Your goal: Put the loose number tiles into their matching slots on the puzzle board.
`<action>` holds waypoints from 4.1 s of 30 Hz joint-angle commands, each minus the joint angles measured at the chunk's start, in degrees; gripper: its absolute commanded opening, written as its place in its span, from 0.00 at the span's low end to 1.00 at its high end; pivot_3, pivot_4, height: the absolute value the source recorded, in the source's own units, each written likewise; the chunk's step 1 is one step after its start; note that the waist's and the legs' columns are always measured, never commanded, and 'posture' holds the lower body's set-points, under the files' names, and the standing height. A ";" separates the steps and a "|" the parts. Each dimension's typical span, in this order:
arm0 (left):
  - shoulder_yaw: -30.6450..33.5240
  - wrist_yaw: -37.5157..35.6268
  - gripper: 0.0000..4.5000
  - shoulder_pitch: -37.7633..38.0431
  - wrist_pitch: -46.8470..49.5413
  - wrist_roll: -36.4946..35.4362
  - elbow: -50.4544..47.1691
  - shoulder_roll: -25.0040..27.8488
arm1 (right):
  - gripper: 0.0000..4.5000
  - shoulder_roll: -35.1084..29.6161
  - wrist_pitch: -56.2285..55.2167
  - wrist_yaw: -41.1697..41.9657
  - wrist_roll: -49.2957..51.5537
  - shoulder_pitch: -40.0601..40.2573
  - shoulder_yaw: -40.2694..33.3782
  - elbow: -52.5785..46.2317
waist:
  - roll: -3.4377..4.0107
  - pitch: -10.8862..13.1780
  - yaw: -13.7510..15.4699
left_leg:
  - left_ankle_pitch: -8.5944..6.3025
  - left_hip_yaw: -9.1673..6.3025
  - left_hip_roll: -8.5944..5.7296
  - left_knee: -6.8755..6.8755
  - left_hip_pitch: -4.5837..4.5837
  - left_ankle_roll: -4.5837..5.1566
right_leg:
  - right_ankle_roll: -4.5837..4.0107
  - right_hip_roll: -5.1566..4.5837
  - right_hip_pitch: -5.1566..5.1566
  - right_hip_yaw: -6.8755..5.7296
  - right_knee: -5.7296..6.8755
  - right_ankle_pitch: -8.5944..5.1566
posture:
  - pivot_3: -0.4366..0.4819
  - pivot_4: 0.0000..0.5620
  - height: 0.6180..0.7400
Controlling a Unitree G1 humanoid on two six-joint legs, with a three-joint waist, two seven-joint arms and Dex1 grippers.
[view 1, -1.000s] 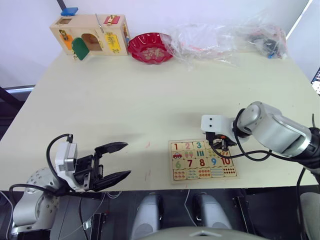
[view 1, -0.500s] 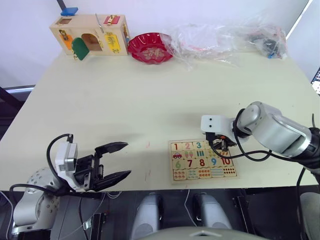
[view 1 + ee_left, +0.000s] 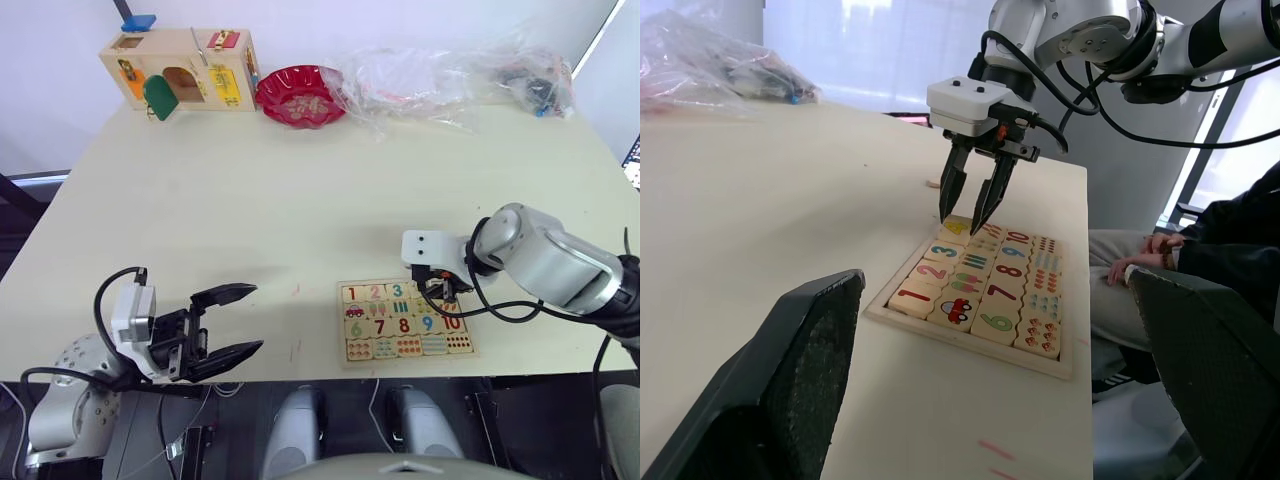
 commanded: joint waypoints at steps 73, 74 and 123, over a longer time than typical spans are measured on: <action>-0.36 0.27 1.00 0.93 -1.68 -0.52 -0.62 -0.20 | 0.98 3.06 -18.68 2.11 14.43 17.45 -32.74 1.40 | -0.11 -0.06 0.15 | 0.00 -0.04 -0.01 0.06 0.05 0.00 | 0.01 0.06 0.12 -0.02 0.01 0.00 | 0.48 0.27 1.00; -0.39 0.20 1.00 0.88 -1.72 -0.51 -0.47 -0.21 | 0.98 3.19 -20.97 2.28 14.21 18.48 -33.29 2.11 | -0.11 -0.06 0.14 | 0.00 -0.04 -0.01 0.08 0.05 0.00 | 0.02 0.06 0.13 -0.02 0.01 0.00 | 0.48 0.27 1.00; -1.43 2.33 1.00 0.70 -1.18 -0.53 -2.39 -0.37 | 0.02 5.27 -34.67 5.88 4.06 23.04 -30.25 18.50 | -0.11 -0.06 0.18 | 0.01 -0.02 -0.01 0.13 0.07 0.01 | 0.01 0.11 0.13 0.02 0.11 0.00 | 0.48 0.27 1.00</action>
